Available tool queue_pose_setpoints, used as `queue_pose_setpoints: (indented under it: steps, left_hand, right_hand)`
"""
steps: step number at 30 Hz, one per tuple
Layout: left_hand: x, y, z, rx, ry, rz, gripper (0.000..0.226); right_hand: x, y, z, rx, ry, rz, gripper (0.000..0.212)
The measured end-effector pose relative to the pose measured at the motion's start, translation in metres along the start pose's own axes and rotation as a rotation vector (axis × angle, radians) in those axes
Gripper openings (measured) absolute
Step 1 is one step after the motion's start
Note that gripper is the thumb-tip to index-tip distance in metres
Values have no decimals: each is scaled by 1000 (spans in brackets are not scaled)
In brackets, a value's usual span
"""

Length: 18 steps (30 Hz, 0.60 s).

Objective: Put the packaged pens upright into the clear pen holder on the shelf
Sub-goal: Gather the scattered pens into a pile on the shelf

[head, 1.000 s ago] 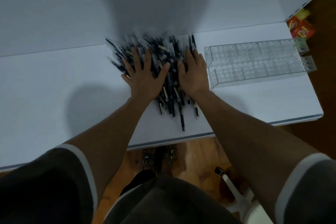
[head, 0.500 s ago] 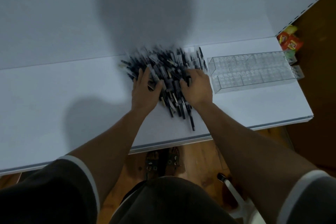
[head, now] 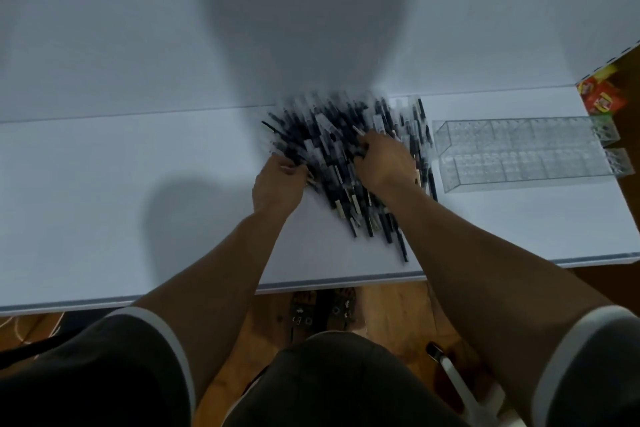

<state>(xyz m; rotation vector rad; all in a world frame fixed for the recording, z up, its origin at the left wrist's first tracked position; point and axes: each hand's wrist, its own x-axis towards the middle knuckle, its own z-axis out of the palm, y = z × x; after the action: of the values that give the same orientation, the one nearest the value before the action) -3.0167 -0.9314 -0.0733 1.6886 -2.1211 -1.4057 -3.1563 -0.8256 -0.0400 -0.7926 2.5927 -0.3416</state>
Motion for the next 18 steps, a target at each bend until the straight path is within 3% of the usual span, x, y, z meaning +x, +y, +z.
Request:
queue_pose_setpoints:
  steps: [6,10,11,14,18]
  left_hand:
    - [6,1,10,-142,-46,-131,46]
    - [7,-1,16,-267,-75,-210,75]
    - [9,-2,17,-299,-65,-247,74]
    - [18,3,12,-387,-20,-358,40]
    - [33,7,5,-418,-22,-401,32]
  right_hand:
    - [-13,3,-1,223,50,-25,28]
    - [-27,8,-3,298,54,-4,25]
    - [-31,10,-3,312,59,0,24]
    - [-43,13,0,327,70,7,20]
    - [-56,19,9,359,75,16,17]
